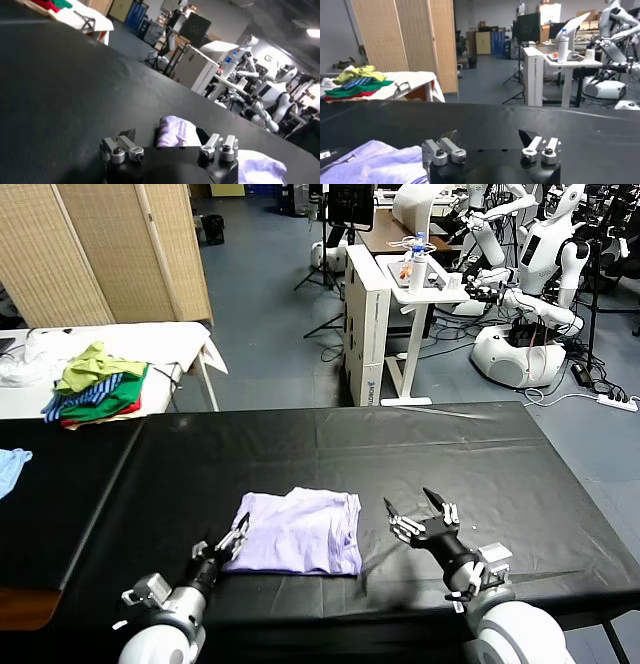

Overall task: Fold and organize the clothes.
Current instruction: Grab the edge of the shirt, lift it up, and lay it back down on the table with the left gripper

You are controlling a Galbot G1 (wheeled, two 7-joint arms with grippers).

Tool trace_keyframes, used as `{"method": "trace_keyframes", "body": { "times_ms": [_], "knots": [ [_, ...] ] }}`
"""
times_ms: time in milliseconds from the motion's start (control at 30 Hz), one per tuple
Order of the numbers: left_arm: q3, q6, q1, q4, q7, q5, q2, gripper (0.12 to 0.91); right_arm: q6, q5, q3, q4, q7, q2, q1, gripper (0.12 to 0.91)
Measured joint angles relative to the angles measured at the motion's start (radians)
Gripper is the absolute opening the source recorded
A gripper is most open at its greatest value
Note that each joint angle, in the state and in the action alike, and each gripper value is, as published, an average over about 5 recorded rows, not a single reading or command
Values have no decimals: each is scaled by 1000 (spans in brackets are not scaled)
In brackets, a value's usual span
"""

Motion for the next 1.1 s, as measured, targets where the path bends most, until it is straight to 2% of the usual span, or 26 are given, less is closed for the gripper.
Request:
{"method": "trace_keyframes", "body": {
  "times_ms": [200, 300, 533, 633, 733, 800, 933, 1100],
  "knots": [
    [11, 17, -12, 13, 7, -30, 3, 899, 0, -8, 6, 11, 0, 12, -19, 907],
    [8, 41, -24, 23, 7, -81, 5, 843, 2, -11, 12, 14, 0, 16, -28, 907],
    [1, 67, -35, 44, 2, -148, 3, 576, 7, -22, 16, 21, -1, 24, -42, 907],
    [2, 69, -33, 45, -1, -147, 2, 438, 8, -27, 12, 23, -1, 28, -42, 907],
    [3, 71, -29, 40, -6, -144, 2, 262, 9, -34, 8, 23, -2, 34, -44, 907],
    [3, 71, -24, 32, -11, -135, 4, 191, 10, -39, 6, 22, -2, 37, -45, 907],
    [3, 58, -11, 7, -27, -79, 13, 182, 14, -50, 6, 18, -3, 41, -50, 907],
    [-9, 31, 9, -32, -41, 60, 45, 179, 18, -61, 5, 8, -3, 44, -50, 907]
  ]
}}
